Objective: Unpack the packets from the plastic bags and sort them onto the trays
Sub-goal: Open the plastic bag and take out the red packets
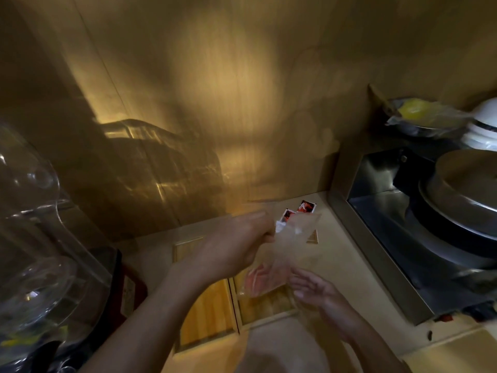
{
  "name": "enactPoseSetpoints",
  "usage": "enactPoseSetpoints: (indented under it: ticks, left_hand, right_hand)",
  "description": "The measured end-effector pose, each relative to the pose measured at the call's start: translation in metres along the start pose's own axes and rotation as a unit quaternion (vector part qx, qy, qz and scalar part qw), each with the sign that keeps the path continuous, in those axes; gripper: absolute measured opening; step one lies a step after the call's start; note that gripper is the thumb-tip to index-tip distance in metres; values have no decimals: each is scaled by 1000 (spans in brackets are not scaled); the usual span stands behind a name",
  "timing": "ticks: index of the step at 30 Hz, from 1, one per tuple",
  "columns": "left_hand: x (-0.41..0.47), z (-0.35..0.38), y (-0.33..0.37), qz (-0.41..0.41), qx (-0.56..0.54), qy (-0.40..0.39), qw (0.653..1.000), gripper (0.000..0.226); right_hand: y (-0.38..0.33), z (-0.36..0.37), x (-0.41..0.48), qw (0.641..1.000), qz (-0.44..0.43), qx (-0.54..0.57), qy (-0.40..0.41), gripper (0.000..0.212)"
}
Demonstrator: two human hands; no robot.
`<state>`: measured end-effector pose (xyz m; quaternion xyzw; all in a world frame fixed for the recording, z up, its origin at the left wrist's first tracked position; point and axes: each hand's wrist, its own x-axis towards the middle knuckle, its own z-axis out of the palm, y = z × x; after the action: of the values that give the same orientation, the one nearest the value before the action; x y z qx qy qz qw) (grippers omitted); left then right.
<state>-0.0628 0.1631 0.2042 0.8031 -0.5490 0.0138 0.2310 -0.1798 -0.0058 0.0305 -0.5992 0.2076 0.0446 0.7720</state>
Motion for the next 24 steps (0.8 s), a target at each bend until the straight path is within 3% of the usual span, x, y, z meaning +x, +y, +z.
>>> enactPoseSetpoints:
  ticks: [4,9,13,17,18,20,24]
  left_hand:
    - [2,-15,-1,2,-31,18,999,24]
    - [1,-24,4,18,-80,45,996,29]
    - [0,-26,3,-7,-94,65,993,29]
    - [-3,-24,-9,-81,-113,100,985,16]
    - [-4,-23,-14,-111,-125,104,980,14]
    - [-7,-15,-30,-188,-183,110,959,10]
    - [-18,19,-71,-328,-333,151,871,13]
  right_hand:
    - [1,-1,3,1000,-21,-7,8,59]
    - [14,-1,10,983,43,162,-67,86]
    - [20,13,9,976,55,186,-97,52]
    - [17,19,5,977,28,207,-40,11]
    - [17,18,5,976,26,213,-26,11]
    - [19,13,7,976,29,214,-8,9]
    - [23,5,9,983,39,173,38,12]
